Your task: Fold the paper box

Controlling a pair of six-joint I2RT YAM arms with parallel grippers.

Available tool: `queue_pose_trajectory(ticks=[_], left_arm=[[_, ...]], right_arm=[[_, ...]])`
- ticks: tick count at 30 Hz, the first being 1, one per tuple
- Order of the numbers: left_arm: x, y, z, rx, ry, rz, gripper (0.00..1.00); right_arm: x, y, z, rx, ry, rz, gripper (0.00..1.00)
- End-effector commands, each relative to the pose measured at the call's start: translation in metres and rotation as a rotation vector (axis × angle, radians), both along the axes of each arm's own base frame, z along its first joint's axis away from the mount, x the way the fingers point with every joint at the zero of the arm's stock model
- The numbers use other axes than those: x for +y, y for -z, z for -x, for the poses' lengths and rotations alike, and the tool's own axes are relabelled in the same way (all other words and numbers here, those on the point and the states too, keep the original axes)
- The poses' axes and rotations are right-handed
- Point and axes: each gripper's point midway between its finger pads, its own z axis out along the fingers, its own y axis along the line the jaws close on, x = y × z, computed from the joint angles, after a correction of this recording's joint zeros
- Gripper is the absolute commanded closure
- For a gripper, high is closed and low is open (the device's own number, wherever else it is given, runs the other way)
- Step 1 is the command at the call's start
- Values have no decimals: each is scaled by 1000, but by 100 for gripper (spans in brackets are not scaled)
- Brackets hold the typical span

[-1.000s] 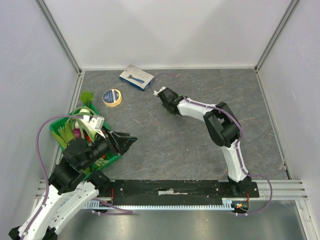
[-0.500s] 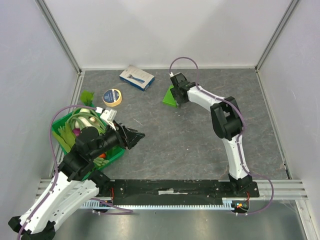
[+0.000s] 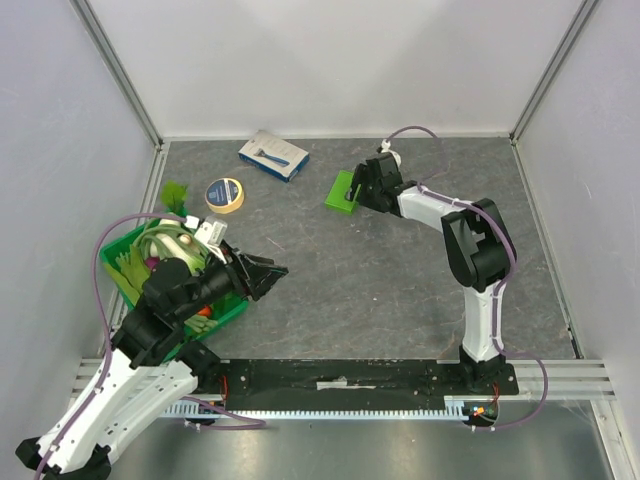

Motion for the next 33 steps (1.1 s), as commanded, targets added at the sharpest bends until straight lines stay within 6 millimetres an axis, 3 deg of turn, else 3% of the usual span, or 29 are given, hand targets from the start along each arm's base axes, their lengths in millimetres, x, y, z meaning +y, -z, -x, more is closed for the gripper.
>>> queue_pose_trajectory(ticks=[1, 10, 15, 16, 18, 19, 20, 21, 22, 23, 24, 25, 26, 27, 28, 30, 33], left_arm=[[5, -19, 7, -45, 0, 19, 39], [6, -21, 5, -52, -2, 9, 39], [9, -19, 4, -48, -18, -7, 39], [9, -19, 4, -47, -19, -10, 39], [10, -18, 4, -46, -22, -15, 39], [10, -18, 3, -46, -23, -15, 39], [9, -18, 3, -43, -23, -17, 39], [9, -19, 3, -45, -23, -16, 39], [9, -18, 2, -40, -23, -18, 39], [8, -17, 2, -38, -20, -20, 39], [8, -16, 2, -37, -21, -21, 39], [8, -17, 2, -38, -23, -20, 39], [8, -16, 1, -36, -23, -20, 39], [8, -16, 1, -37, -25, -20, 39], [8, -16, 0, -36, -26, -19, 39], [7, -15, -1, -29, -25, -22, 39], [6, -17, -1, -30, -23, -21, 39]], right_arm=[[5, -35, -33, -162, 86, -187, 26], [14, -5, -42, -141, 91, -347, 45], [18, -7, -68, -192, 61, -327, 52], [19, 0, -73, -192, 45, -325, 52], [23, -13, -89, -252, 8, -298, 52], [25, -6, -93, -253, -13, -276, 52], [27, -24, -108, -299, -27, -265, 52], [26, -23, -113, -317, -51, -211, 51], [23, -8, -118, -295, -57, -181, 50], [28, -23, -131, -332, -85, -197, 50], [31, -22, -135, -330, -110, -205, 50], [34, 5, -136, -283, -131, -195, 50], [46, -13, -145, -321, -178, -228, 50], [50, -11, -149, -324, -194, -237, 50], [51, 10, -149, -281, -195, -228, 50], [54, -2, -157, -315, -196, -236, 50], [42, -13, -156, -314, -166, -173, 45]])
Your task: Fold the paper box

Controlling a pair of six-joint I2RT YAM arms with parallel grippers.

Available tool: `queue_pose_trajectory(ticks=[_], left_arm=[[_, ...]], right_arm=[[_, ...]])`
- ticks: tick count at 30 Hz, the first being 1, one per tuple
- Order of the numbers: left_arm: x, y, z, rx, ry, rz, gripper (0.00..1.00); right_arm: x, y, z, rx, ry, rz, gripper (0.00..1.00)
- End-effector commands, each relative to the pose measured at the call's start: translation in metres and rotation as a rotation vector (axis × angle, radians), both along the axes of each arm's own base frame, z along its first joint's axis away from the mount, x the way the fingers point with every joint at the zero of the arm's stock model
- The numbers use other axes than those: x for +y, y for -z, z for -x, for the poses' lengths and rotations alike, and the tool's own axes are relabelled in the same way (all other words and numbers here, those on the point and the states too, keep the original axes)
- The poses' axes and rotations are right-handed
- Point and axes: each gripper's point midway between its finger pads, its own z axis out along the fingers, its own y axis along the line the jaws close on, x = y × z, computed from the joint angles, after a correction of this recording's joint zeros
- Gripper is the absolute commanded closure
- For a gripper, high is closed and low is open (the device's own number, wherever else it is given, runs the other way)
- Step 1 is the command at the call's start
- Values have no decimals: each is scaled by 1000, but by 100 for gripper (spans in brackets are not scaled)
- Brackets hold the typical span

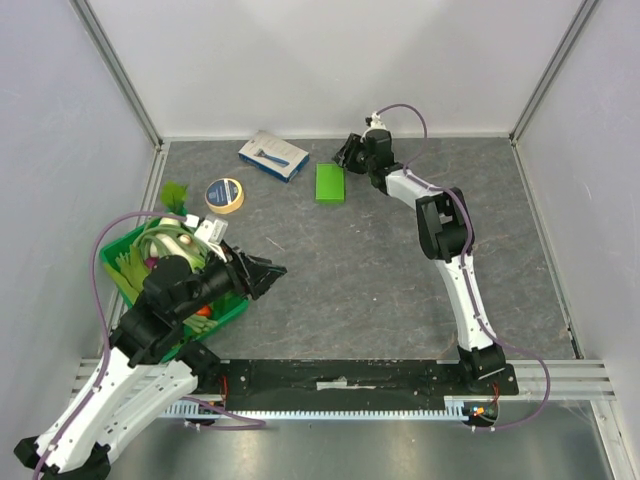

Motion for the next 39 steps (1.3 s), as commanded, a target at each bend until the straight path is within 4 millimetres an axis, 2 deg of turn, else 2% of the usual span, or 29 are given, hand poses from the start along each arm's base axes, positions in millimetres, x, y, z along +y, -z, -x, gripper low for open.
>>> queue_pose_trajectory(ticks=[1, 3, 4, 5, 6, 7, 8, 10, 11, 12, 13, 14, 15, 17, 18, 23, 26, 33, 39], left_arm=[[1, -18, -2, -55, 1, -2, 39], [1, -18, -3, -55, -4, -7, 39], [1, -19, -4, -61, -4, -8, 39], [1, -19, -4, -60, -4, -9, 39], [1, -20, -4, -64, 0, -9, 39], [0, -20, -4, -67, 2, -10, 39], [0, -23, -3, -76, 5, -5, 39], [1, -25, -2, -81, 4, 0, 39], [3, -27, -1, -89, 0, 5, 39], [4, -28, 0, -93, -2, 9, 39], [4, -28, 0, -96, -4, 10, 39], [6, -29, 1, -100, -7, 14, 39], [6, -29, 2, -98, -7, 14, 39], [7, -30, 4, -100, -5, 18, 39], [7, -28, 6, -94, -2, 16, 39], [11, -29, 10, -94, -8, 20, 39], [12, -28, 11, -90, -9, 23, 40], [12, -28, 10, -89, -10, 20, 40], [11, -28, 8, -89, -8, 6, 40]], right_arm=[[-10, -27, 5, -3, -5, 99, 43], [-25, -28, 17, 29, 14, 184, 36], [-37, -47, 24, 35, 50, 237, 36], [-44, -42, 36, 36, 38, 320, 33], [-50, -48, 42, 25, 45, 361, 28], [-60, -72, 50, -4, 69, 417, 26], [-55, -66, 66, 4, 29, 476, 23], [-53, -75, 91, -69, -107, 654, 18], [-30, -75, 108, -101, -212, 705, 18], [-30, -68, 121, -130, -328, 866, 18], [-24, -64, 130, -148, -369, 953, 18], [-10, -60, 144, -182, -407, 1086, 18], [-7, -56, 149, -227, -475, 1210, 18], [6, -46, 162, -256, -542, 1312, 20], [10, -39, 166, -259, -578, 1336, 21], [30, -36, 177, -327, -671, 1426, 25], [35, -29, 178, -344, -695, 1484, 26], [29, 2, 177, -317, -765, 1569, 32], [29, 15, 164, -316, -756, 1554, 35]])
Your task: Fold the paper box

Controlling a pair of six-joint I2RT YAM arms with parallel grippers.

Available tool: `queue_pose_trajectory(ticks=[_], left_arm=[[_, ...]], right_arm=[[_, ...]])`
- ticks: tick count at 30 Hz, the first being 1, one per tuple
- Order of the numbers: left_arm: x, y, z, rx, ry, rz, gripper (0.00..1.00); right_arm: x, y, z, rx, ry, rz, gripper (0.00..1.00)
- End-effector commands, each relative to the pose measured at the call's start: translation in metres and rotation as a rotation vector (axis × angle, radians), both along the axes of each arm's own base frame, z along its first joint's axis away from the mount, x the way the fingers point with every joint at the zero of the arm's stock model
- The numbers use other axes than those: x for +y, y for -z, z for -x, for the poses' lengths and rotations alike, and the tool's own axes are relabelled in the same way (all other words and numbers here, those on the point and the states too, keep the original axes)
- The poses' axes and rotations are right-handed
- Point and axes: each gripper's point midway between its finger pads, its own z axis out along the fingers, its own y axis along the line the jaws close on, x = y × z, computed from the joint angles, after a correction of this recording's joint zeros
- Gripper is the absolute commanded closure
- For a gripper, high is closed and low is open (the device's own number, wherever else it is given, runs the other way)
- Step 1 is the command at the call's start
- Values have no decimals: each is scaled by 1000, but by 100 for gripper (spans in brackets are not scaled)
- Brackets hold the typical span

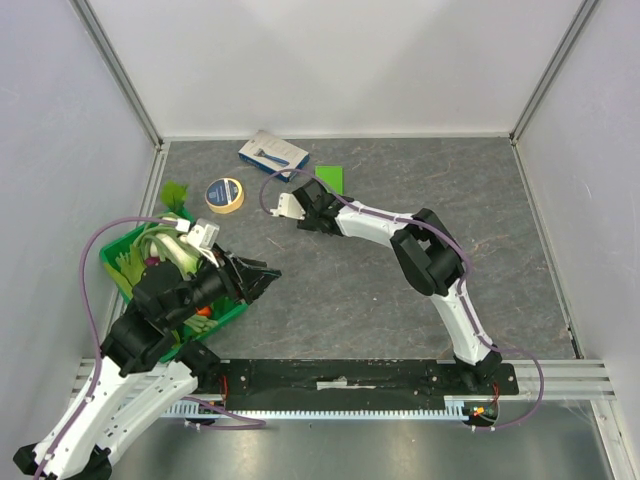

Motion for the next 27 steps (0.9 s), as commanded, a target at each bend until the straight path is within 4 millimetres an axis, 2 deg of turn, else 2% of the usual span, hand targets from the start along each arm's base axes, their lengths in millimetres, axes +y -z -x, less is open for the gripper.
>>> queue_pose_trajectory(ticks=[1, 6, 7, 8, 11, 12, 13, 14, 19, 20, 22, 23, 24, 26, 27], left_arm=[[2, -19, -3, -62, -6, -5, 40], [1, -15, -7, -55, -9, -22, 40], [1, -16, -7, -57, -11, -22, 40], [1, -16, -8, -55, -12, -24, 40], [0, -14, -9, -51, -13, -33, 40], [0, -15, -10, -53, -13, -33, 40], [0, -15, -10, -54, -14, -34, 40], [-1, -14, -11, -53, -14, -37, 40], [-1, -11, -14, -46, -19, -49, 40], [-2, -11, -15, -44, -17, -52, 40], [-3, -9, -16, -40, -17, -54, 40], [-3, -9, -17, -40, -18, -57, 40], [-4, -8, -17, -38, -16, -60, 40], [-5, -6, -19, -33, -16, -64, 40], [-6, -6, -19, -30, -14, -65, 40]], right_arm=[[2, -2, -20, -44, -3, -4, 36], [-1, 9, -38, -60, 15, -4, 43], [-3, 6, -45, -73, 23, -11, 44], [-4, 12, -48, -67, 27, -5, 45], [-5, 7, -62, -94, 34, -10, 49], [-5, 13, -65, -92, 31, -5, 50], [-2, 7, -71, -109, 32, -13, 50], [-4, 14, -75, -104, 29, -1, 51], [-4, 15, -93, -128, 20, 9, 53], [-6, 22, -96, -122, 21, 15, 53], [-5, 18, -103, -137, 15, 14, 53], [-5, 24, -105, -132, 15, 19, 53], [-2, 18, -111, -151, 10, 13, 52], [-5, 26, -117, -153, 15, 30, 52], [-5, 20, -123, -169, 19, 29, 52]])
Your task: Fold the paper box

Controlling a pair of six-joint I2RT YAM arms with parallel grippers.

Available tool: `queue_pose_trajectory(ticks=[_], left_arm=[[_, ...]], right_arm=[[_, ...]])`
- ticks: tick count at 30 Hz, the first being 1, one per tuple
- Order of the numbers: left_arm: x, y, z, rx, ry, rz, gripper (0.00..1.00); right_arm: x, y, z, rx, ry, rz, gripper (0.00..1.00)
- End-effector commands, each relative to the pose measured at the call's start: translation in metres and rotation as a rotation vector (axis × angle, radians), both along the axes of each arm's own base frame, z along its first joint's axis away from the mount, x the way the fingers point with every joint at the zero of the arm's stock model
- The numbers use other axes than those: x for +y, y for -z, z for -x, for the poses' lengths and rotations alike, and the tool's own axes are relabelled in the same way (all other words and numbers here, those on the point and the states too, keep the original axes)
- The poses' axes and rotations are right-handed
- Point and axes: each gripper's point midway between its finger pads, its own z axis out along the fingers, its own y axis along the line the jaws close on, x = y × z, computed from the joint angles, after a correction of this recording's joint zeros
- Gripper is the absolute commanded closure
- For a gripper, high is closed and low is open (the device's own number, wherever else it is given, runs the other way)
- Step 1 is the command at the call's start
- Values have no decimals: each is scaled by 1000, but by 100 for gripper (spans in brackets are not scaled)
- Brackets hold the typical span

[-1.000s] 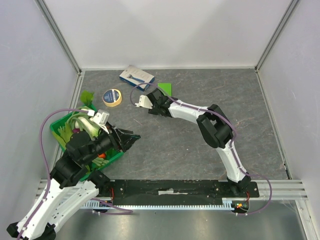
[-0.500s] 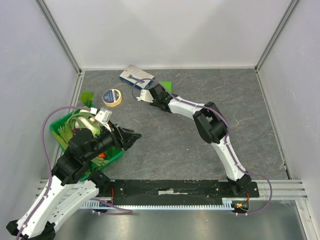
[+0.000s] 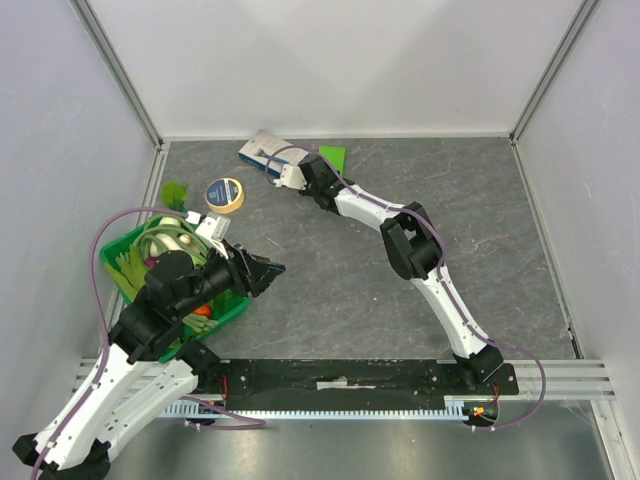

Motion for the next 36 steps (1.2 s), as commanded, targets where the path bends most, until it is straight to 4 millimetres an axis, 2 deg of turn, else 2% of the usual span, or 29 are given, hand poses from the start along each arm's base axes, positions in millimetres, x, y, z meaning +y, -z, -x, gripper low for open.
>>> queue_pose_trajectory(ticks=[1, 5, 9, 15, 18, 19, 21, 22, 23, 24, 25, 26, 27, 28, 29, 30, 31, 32, 33, 34, 35, 36], left_arm=[[-2, -18, -5, -67, 9, -2, 40], [-2, -19, -4, -65, 9, 4, 40], [-2, -18, -2, -54, 13, 10, 40], [-3, -20, 1, -39, 19, 34, 40], [-3, -19, 2, -32, 15, 42, 40], [-3, -19, 2, -28, 15, 44, 40], [-2, -19, 2, -24, 9, 50, 40], [-2, -19, 2, -22, 4, 49, 39], [-1, -19, 2, -23, -1, 49, 38], [0, -19, 0, -25, -11, 46, 36], [1, -20, 0, -26, -12, 47, 35], [1, -20, -1, -29, -18, 44, 34], [2, -20, -2, -30, -24, 41, 32], [2, -20, -3, -33, -28, 40, 31], [2, -20, -4, -32, -31, 41, 31], [2, -20, -5, -38, -34, 43, 30], [2, -18, -6, -35, -37, 44, 30], [3, -18, -6, -39, -41, 48, 30], [4, -19, -6, -46, -45, 54, 30], [4, -16, -6, -41, -49, 55, 30], [4, -16, -5, -45, -51, 60, 30], [6, -15, -5, -44, -57, 60, 30]], right_arm=[[-7, 17, -16, 5, -12, 52, 52], [-13, 16, -23, -1, -4, 59, 52], [-22, 14, -23, 2, 1, 76, 50], [-32, 10, -23, -10, 31, 53, 44], [-31, -7, -26, -47, 54, 5, 42], [-29, -23, -27, -73, 59, -21, 40], [-23, -35, -21, -73, 65, -76, 38], [-18, -70, -17, -120, 67, -130, 36], [-24, -67, -6, -116, 93, -126, 35], [-18, -80, 5, -127, 120, -186, 32], [-21, -125, 15, -183, 142, -261, 31], [-31, -120, 30, -164, 183, -268, 30], [-35, -130, 41, -163, 223, -322, 28], [-44, -159, 58, -166, 292, -445, 27], [-57, -145, 74, -123, 349, -472, 27], [-69, -147, 86, -119, 403, -500, 26], [-82, -168, 105, -124, 471, -598, 25], [-101, -144, 126, -92, 529, -569, 25], [-114, -143, 140, -89, 572, -576, 22], [-128, -162, 160, -97, 629, -676, 20], [-145, -142, 181, -62, 666, -660, 17], [-153, -167, 198, -62, 651, -768, 11]])
